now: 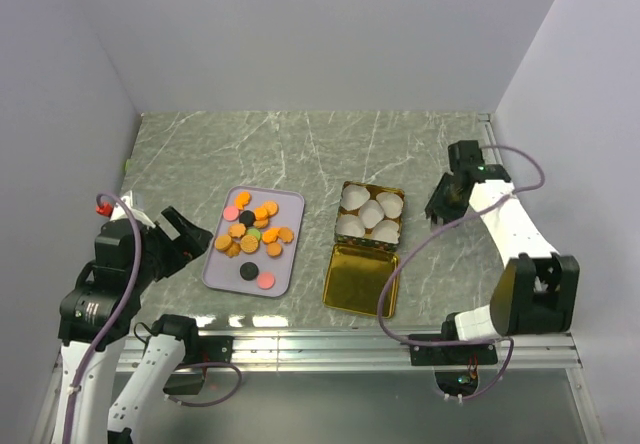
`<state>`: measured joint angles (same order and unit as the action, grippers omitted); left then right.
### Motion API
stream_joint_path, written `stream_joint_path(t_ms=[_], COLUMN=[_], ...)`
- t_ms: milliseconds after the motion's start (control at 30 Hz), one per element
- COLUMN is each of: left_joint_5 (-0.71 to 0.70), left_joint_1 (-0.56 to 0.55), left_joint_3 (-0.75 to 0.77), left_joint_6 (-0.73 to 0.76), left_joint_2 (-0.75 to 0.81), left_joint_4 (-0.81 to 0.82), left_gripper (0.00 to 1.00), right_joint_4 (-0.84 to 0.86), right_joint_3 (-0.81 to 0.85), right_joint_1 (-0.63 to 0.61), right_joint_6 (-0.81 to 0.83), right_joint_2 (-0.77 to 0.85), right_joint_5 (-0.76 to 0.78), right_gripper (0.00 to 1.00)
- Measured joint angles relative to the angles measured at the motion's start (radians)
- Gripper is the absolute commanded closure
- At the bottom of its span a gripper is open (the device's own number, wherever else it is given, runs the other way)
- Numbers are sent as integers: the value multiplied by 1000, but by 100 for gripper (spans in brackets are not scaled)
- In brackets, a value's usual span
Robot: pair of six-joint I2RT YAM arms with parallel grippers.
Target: Pack the cookies
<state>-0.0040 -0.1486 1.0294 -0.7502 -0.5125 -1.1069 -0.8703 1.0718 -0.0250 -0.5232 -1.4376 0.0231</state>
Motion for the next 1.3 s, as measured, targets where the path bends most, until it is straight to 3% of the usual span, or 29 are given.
stream_joint_path(t_ms=[233, 467, 733, 933, 1300], left_joint_5=[8, 12, 19, 51, 262], left_joint_1=[0, 0, 0, 0, 0], left_joint_3=[-14, -14, -14, -14, -9], left_joint_6=[-3, -3, -5, -16, -188], left_joint_2=[-38, -48, -48, -32, -32], left_joint_4=[27, 48, 47, 46, 128], left_gripper=[8, 8, 6, 1, 1], right_joint_4=[-106, -226, -302, -297, -244], right_joint_3=[154, 278, 549, 634, 776], right_joint_1=[-30, -75, -347, -543, -813], right_joint_6=[-4, -10, -31, -34, -100], right_joint_2=[110, 116, 62, -16, -160], right_joint_5=[8, -3, -71, -172, -256], right_gripper=[56, 57, 52, 49, 48])
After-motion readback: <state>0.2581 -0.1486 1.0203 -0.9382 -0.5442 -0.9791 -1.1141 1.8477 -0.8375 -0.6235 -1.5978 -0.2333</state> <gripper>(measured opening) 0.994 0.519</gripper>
